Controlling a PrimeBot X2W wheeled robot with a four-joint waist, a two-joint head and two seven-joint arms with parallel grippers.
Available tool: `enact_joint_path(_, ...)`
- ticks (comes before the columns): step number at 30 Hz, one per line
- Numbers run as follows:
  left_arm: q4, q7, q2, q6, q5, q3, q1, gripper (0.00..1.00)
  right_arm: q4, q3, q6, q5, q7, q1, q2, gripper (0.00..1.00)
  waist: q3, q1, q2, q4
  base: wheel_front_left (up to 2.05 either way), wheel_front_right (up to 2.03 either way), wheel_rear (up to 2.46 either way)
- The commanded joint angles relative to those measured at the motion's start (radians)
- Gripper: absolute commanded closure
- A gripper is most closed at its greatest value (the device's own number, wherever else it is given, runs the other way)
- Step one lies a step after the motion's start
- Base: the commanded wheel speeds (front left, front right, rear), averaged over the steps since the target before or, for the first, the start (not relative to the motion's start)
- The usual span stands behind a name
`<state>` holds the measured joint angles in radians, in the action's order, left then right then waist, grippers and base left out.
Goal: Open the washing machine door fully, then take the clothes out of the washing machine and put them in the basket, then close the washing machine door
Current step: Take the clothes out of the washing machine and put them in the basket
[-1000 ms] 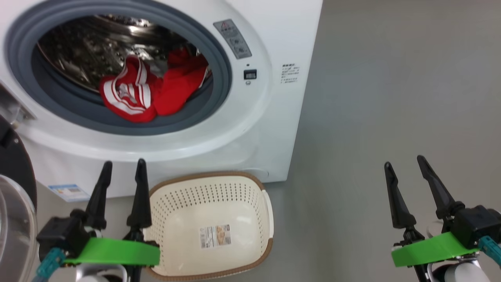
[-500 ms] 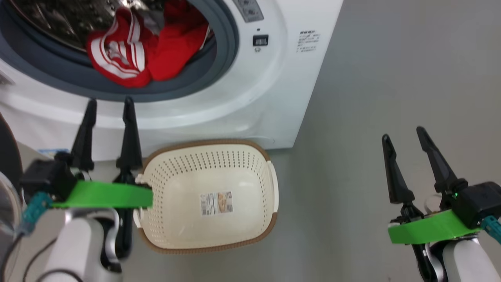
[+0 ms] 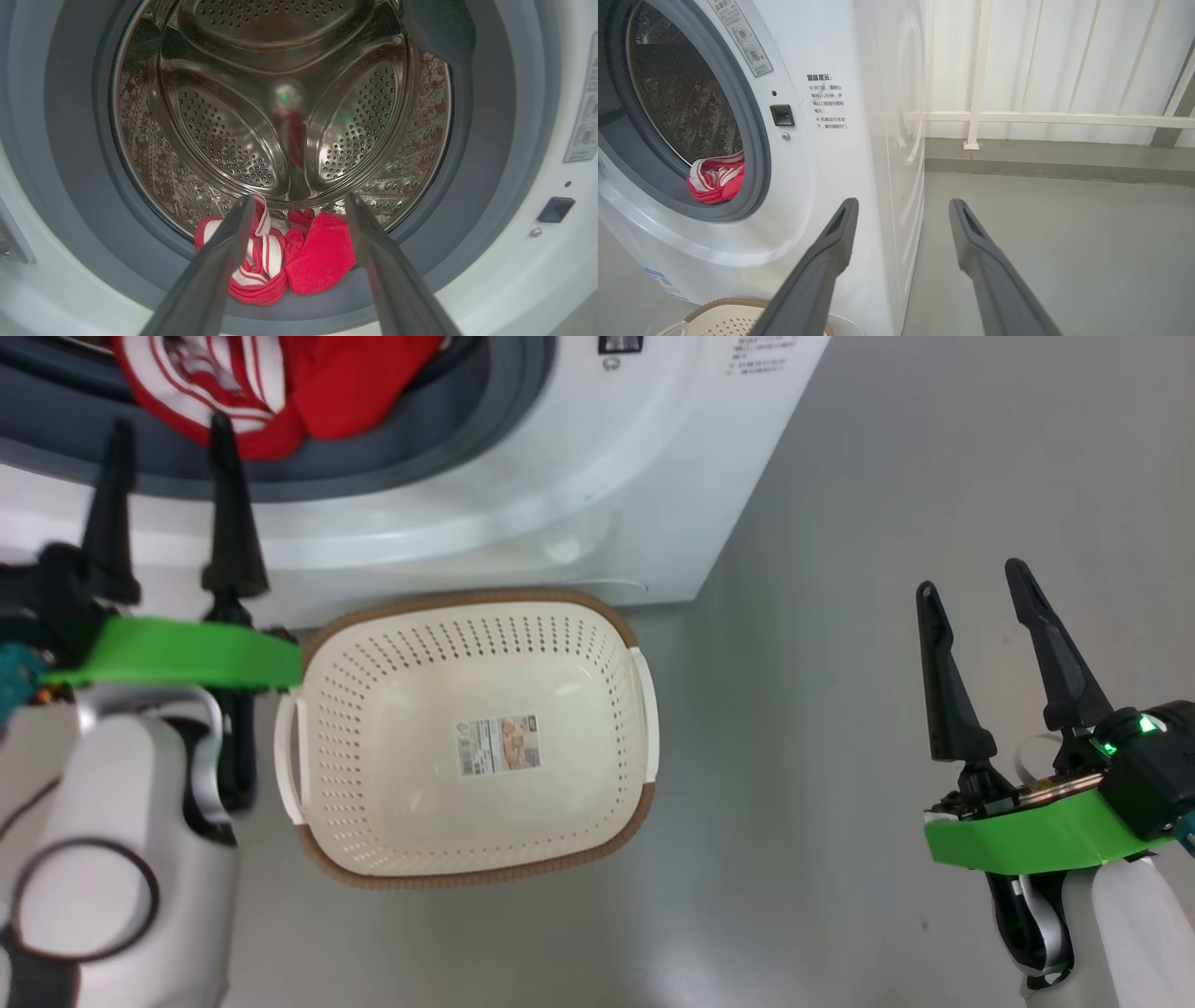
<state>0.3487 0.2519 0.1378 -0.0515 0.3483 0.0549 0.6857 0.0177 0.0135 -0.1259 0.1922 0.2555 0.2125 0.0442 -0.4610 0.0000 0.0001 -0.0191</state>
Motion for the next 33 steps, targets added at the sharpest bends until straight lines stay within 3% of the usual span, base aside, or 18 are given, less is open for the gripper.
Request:
enact_joint_path(1, -0.008, 0.009, 0.041, -0.002, -0.010, -0.039, 0.036, 0.00, 0.030, -0.023, -0.005, 0.013, 0.006, 0.015, 0.006, 0.00, -0.040, 0.0000, -0.0001, -0.019, 0.00, 0.00, 0.00)
enact_joint_path(10, 0.095, 0.010, 0.061, -0.010, -0.047, -0.062, 0.177, 0.00, 0.044, -0.029, -0.005, 0.026, 0.006, 0.029, 0.006, 0.00, -0.095, 0.0000, -0.0001, -0.049, 0.00, 0.00, 0.00)
enact_joint_path(20, 0.261, -0.032, 0.096, -0.054, -0.081, -0.049, 0.329, 0.00, 0.061, -0.028, -0.005, 0.004, 0.006, 0.031, 0.006, 0.00, -0.145, 0.0000, -0.0001, -0.071, 0.00, 0.00, 0.00)
enact_joint_path(33, 0.514, -0.229, 0.185, -0.094, -0.193, 0.051, 0.522, 0.00, 0.067, -0.054, -0.005, 0.024, 0.006, 0.048, 0.006, 0.00, -0.189, 0.0000, -0.0001, -0.104, 0.00, 0.00, 0.00)
